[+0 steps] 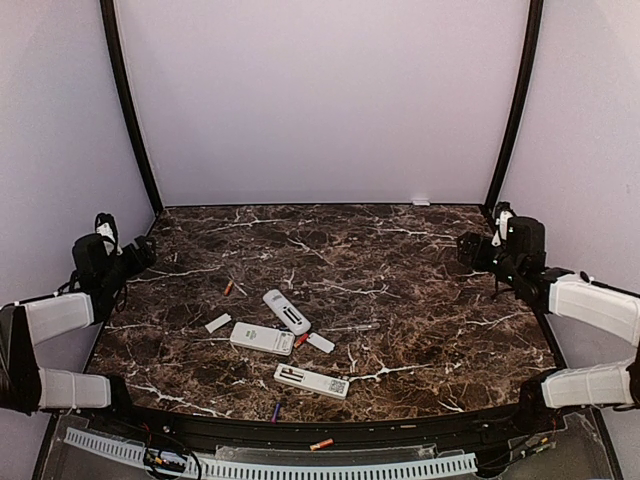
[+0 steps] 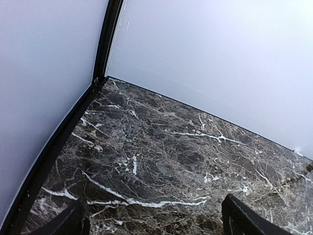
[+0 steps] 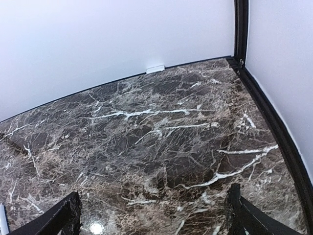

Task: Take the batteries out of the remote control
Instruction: Reset both arms

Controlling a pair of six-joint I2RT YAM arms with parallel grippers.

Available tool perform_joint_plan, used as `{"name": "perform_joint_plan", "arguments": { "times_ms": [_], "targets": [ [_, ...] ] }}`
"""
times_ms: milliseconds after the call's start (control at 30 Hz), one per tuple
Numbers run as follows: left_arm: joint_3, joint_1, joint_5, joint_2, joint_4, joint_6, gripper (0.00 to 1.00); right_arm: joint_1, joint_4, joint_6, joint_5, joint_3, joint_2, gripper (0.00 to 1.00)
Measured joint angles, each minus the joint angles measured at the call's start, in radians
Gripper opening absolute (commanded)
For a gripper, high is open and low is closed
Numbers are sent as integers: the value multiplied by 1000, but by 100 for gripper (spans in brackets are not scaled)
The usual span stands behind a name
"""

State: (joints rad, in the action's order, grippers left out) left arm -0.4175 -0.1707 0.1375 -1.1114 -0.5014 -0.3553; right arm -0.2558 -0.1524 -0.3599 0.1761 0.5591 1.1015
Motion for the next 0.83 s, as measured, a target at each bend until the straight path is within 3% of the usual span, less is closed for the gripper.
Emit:
{"name": "perform_joint_plan", "arguments": {
  "times_ms": [300,467,833],
  "targets": [
    [111,0,10,-100,-262,138,97,108,-232,162,10,-63,-4,99],
    [112,0,37,-203,-402,147,97,138,-386,208,11,-130,93,99],
    [121,0,37,-214,-505,146,98,139,-523,237,-7,-152,164,99]
  ]
}}
